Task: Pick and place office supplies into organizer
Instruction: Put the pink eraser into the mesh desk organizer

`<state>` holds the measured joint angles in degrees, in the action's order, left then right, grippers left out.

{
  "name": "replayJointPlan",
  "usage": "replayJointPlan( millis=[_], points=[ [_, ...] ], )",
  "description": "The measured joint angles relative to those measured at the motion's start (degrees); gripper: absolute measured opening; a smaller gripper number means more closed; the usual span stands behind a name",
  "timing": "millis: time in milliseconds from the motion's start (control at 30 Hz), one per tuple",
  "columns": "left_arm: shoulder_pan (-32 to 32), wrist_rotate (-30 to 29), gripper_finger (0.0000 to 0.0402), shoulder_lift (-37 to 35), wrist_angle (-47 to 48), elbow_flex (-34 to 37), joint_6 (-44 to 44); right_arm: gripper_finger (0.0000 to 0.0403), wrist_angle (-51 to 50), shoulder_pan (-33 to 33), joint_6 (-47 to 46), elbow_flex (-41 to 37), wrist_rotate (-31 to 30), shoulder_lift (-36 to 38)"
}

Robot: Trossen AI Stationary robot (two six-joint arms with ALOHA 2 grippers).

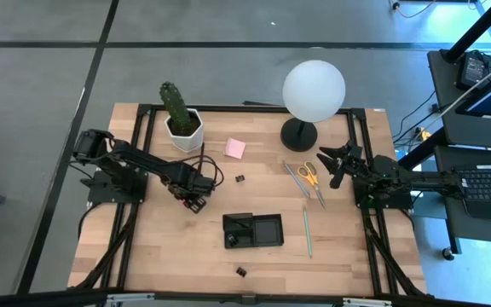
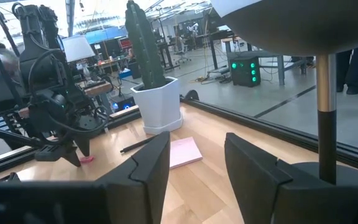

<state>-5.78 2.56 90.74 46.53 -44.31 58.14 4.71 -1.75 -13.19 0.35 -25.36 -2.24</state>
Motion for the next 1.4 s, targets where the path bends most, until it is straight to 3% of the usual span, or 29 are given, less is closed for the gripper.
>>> replayJointPlan(
  millis=[567,1067,1400],
  points=[
    [-0.2,-0.7,0.0089,0.1,0.2,-0.1,1.2,0.0154,0.0,0.0,0.1,0.0,0.1,0.0],
    [-1.4,-2.0,0.0078,-0.4,-0.2,0.0,-3.2,0.0154,0.0,0.0,0.1,0.0,0.1,0.0],
    [-7.9,-8.6,0.0077,-9.1,-2.1,0.2,1.2,0.0154,0.0,0.0,-0.2,0.0,0.1,0.0]
  ],
)
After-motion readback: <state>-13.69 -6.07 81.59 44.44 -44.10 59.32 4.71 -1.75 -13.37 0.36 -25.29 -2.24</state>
